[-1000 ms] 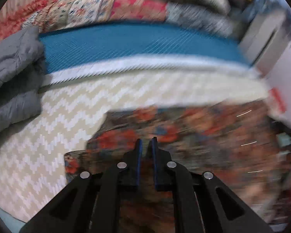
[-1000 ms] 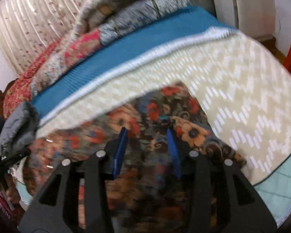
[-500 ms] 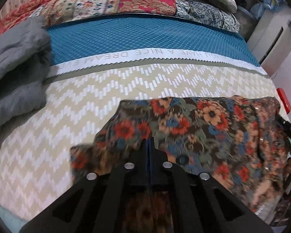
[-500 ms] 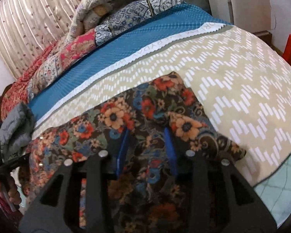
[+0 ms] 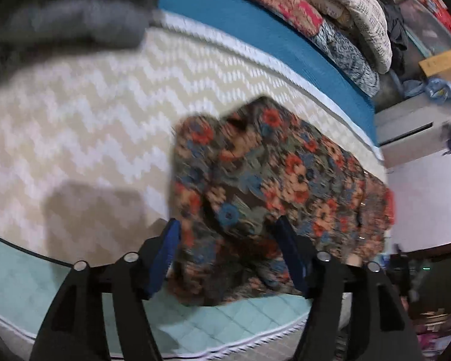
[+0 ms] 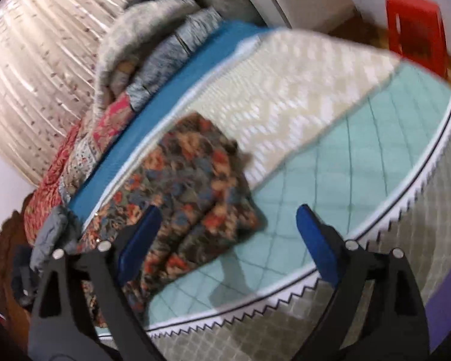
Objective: Fold large clothes
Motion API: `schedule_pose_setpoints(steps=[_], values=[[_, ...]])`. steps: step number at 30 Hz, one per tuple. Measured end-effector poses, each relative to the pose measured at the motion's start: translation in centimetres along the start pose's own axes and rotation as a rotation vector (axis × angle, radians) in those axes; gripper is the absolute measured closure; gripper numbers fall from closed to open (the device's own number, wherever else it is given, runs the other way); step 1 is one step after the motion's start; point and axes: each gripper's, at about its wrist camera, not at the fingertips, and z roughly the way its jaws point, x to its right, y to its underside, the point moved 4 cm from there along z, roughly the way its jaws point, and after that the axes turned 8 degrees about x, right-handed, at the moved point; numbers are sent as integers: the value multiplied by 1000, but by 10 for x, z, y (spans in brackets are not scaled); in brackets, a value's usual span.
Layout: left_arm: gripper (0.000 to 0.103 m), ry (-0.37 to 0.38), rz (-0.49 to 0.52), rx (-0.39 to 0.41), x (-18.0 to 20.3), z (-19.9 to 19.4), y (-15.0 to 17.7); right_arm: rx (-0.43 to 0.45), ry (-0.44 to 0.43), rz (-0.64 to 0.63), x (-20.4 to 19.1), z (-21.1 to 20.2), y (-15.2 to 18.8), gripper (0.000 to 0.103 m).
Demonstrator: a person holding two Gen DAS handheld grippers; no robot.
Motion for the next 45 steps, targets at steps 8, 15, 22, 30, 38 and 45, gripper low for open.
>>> schedule_pose_setpoints(steps=[8,15,22,30,38,45], values=[[103,-78,59,-36,7,30,11,-63,26,-67,-33,40,12,14],[103,-243,289,110,28,6,15,-116,-65,-96,-65,58,28,13],[103,-174,130,84,-3,-7,6,-51,-83,-130,-65,61,38,11],[103,-178,134,128,-11,-18,-4,-25,-85,-173,-64,56,48,7],[103,-24,49,-23,4,26,3,-41,-172,-75,-93,64,44,6],[103,-125,180,16,30,46,3,-49,-143,-103,-92,74,47,14]])
